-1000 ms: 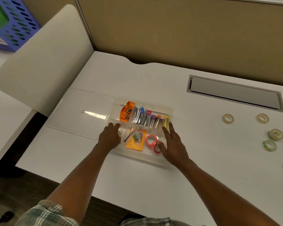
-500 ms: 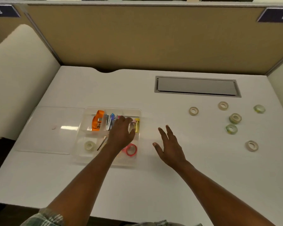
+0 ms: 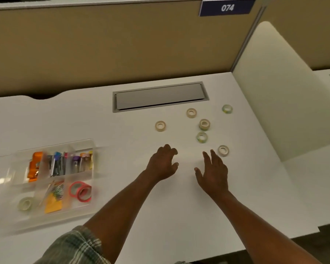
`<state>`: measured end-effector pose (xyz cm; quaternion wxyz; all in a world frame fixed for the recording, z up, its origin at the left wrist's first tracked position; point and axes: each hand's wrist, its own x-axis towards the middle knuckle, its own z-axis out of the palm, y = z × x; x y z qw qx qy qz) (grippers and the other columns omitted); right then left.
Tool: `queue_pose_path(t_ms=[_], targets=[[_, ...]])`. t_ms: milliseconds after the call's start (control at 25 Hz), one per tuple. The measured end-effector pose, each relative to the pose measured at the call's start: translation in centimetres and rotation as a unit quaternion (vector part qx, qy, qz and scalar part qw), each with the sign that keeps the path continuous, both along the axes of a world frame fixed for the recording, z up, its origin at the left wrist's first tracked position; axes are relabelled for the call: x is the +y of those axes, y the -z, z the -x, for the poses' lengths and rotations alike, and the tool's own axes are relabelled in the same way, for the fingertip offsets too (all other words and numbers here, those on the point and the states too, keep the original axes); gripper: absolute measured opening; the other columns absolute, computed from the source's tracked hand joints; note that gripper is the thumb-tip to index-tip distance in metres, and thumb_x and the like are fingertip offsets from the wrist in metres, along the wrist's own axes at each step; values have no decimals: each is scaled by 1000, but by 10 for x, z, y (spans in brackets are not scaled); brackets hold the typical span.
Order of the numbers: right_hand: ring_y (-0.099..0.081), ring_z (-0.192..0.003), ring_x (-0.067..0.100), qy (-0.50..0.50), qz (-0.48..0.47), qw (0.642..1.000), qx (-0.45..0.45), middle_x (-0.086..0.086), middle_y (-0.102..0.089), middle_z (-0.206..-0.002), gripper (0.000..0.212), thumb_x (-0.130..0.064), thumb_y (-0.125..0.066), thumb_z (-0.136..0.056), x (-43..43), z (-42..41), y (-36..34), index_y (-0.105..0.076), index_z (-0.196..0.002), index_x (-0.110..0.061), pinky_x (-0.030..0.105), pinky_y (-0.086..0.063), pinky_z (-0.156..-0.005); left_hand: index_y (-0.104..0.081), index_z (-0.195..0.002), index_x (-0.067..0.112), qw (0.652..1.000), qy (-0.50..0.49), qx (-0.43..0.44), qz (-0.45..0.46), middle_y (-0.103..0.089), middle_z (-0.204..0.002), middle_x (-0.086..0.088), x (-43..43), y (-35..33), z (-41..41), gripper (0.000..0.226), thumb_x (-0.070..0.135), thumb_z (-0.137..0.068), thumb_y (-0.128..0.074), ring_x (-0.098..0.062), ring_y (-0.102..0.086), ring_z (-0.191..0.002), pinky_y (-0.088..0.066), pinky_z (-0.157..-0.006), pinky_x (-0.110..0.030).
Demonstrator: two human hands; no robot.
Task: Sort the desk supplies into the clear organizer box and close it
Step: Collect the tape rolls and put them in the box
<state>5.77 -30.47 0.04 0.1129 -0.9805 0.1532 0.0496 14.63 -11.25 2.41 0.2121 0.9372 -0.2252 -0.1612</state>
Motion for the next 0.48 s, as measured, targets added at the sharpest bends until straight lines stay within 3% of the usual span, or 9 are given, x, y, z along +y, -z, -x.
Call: queue_pose_path(t_ms=[240,480], targets=[[-25,-146,38,53,7,995,79,19,-6,-166,80,-46,-58,-91,-74,-1,7,-23,-157,-16,50,-37,-109,-38,-144,21,994,92,22,-62,-22,-160,-3,-85,15,-6,61,37,-89,-61,-28,-35,-137,-41,-102,-43],[-34,-139,38,51,0,986,160,17,-6,-165,79,-50,-53,-93,-95,-16,8,-15,-158,-24,48,-38,-105,-32,-147,19,981,130,25,-143,1,-166,-3,-129,26,-25,68,38,-88,-61,-32,-35,-135,-41,-101,-46]])
